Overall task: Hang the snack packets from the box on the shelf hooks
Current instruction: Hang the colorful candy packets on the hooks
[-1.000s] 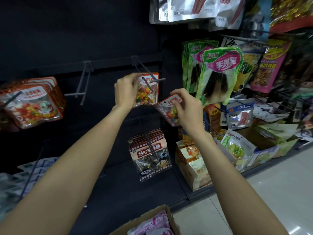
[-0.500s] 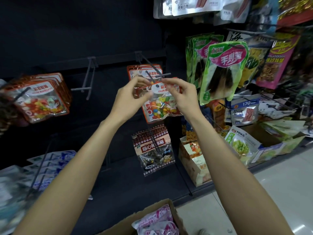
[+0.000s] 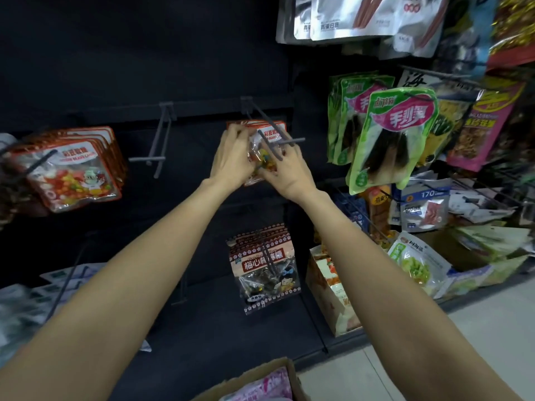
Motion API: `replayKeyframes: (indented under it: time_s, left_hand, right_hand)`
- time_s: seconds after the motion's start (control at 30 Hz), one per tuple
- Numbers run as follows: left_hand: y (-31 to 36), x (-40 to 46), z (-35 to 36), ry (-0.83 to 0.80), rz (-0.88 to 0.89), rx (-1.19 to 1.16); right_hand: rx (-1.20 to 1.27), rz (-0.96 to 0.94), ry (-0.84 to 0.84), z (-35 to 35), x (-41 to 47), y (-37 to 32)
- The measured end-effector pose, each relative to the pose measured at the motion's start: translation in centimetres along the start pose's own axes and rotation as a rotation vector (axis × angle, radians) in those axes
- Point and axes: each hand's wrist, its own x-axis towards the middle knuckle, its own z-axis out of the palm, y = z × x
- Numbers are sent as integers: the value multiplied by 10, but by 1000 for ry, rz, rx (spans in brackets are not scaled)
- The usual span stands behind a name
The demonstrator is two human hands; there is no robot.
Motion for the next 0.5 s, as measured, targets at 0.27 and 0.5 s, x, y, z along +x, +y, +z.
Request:
replayKeyframes:
  time_s: [0.27, 0.5]
  left_hand:
    - [-5, -28, 6, 68, 24, 175]
    - [3, -174, -44, -24, 10, -97]
  right_hand:
    - [-118, 39, -212, 3, -24, -10]
    - [72, 21, -33, 6, -150, -47]
